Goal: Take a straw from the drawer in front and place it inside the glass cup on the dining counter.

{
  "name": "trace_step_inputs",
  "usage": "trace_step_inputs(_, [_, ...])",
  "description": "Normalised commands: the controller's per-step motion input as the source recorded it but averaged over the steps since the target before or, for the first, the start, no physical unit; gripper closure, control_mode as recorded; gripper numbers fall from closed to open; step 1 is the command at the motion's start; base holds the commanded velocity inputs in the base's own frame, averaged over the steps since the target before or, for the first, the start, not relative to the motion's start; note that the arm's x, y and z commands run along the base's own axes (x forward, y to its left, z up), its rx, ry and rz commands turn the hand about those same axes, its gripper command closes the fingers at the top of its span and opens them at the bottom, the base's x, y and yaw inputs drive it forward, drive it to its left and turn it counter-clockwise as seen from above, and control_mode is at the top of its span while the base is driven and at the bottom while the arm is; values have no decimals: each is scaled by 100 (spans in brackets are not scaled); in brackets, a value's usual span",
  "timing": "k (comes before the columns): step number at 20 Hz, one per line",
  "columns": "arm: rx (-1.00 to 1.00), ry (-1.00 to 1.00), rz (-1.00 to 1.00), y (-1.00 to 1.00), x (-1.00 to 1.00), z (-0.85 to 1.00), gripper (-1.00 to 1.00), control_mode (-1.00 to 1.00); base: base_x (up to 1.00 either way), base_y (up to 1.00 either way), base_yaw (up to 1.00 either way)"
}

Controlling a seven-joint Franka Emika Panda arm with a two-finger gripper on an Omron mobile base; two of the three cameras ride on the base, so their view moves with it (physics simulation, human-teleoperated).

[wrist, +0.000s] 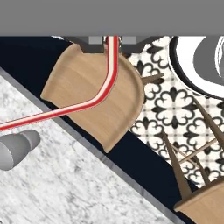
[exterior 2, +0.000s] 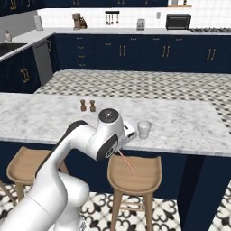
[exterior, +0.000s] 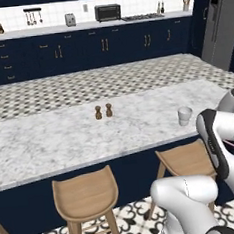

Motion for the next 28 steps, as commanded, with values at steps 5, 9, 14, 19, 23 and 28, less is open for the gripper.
trace_step_inputs(5, [3,-8,-2,-18,46,0,100,-100,29,0,-8])
trace_step_inputs(9, [16,-14,18,-57,88,11,100,-100,0,0,0])
trace_step_inputs(14, [21,-7,29,-37,88,35,100,-100,0,0,0])
trace_step_inputs(19, [22,0,26,-11,84,50,100,-100,0,0,0])
trace_step_inputs(23, [9,0,4,0,42,9,100,-100,0,0,0])
trace_step_inputs(28, [4,0,3,0,5,-3,100,-100,0,0,0])
